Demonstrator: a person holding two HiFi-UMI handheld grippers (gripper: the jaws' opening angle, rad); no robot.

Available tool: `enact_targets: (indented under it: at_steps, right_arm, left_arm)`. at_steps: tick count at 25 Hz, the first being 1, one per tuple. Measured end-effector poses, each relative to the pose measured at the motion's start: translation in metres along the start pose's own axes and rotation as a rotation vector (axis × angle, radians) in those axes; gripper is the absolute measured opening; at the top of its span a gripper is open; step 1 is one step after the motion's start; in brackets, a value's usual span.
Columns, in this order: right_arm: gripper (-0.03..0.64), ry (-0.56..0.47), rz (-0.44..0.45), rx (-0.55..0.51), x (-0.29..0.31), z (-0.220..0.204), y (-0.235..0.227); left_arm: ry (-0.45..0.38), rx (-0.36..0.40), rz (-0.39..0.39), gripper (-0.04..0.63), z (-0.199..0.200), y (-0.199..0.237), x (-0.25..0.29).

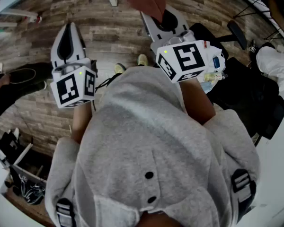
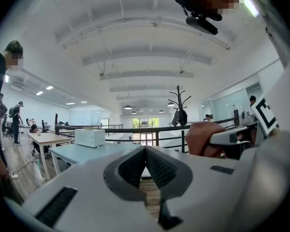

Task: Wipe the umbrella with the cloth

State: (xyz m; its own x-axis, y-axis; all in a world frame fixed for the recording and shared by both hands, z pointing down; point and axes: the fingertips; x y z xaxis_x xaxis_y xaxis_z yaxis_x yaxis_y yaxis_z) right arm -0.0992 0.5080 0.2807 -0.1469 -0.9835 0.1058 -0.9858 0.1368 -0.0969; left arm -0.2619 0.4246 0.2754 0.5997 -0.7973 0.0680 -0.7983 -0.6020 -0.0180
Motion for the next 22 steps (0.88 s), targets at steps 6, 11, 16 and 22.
enact_targets:
  at_steps: [6,11,16,22]
  right_arm:
    - [0.074,0.008,-0.001,-0.013,-0.018,0.002,-0.027]
    - [0.074,-0.013,0.014,0.026,-0.013,0.005,-0.050]
    - [0.075,-0.008,0.017,0.046,-0.009,0.005,-0.067]
    - [0.075,0.004,0.023,0.034,0.004,0.000,-0.075]
  left_arm:
    - [0.006,0.008,-0.007,0.015,0.005,-0.034,0.006]
    - [0.010,0.032,0.040,0.015,0.006,-0.038,0.013]
    - [0.012,0.044,0.081,0.015,0.009,-0.039,0.016]
    - [0.020,0.057,0.109,0.015,0.002,-0.030,0.022]
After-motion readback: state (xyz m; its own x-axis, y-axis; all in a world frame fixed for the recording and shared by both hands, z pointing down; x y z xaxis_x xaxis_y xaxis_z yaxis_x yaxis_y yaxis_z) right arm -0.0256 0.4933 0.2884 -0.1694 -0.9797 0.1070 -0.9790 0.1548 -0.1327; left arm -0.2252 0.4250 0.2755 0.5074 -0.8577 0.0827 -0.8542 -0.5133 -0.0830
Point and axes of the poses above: the fingertips, and each gripper's own axes: x forward along the fingers, y to its left, z out of its top, and after that the axes turned 7 degrees about z, right-handed
